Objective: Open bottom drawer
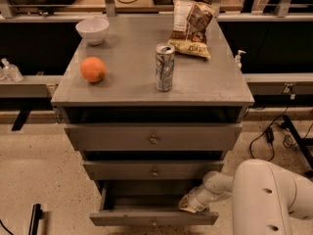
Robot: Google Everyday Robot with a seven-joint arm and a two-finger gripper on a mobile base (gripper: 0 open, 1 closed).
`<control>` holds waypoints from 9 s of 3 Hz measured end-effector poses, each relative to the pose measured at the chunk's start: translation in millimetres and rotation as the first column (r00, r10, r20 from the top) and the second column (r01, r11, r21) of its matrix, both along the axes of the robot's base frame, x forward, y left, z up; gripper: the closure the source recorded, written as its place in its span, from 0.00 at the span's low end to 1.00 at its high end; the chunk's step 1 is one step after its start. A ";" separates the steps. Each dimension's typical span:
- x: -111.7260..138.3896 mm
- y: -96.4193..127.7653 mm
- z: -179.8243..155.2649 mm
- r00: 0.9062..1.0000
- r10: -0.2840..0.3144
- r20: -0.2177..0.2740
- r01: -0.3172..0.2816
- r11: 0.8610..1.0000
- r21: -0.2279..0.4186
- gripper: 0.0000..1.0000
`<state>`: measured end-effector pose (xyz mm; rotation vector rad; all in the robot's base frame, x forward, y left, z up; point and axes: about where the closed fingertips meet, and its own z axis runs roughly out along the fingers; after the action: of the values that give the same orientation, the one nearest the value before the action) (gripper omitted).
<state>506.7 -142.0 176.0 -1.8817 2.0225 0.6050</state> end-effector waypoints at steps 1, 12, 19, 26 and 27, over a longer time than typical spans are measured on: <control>0.0 0.0 0.0 1.000 0.000 0.000 0.000 1.000 0.000 1.00; 1.1 -6.9 10.4 1.000 -0.015 0.025 0.015 1.000 0.003 1.00; 30.7 -2.7 -3.6 0.988 -0.026 0.150 0.027 1.000 -0.002 1.00; -31.7 -2.6 34.7 0.998 0.060 0.014 -0.061 0.996 0.064 1.00; -29.5 -8.8 49.8 0.997 0.055 0.055 -0.059 0.994 0.091 0.97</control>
Offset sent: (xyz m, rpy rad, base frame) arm -0.0659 -0.0109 0.0146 0.0849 0.0060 -0.0167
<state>477.2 -150.7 225.8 -1.8865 1.8809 0.6463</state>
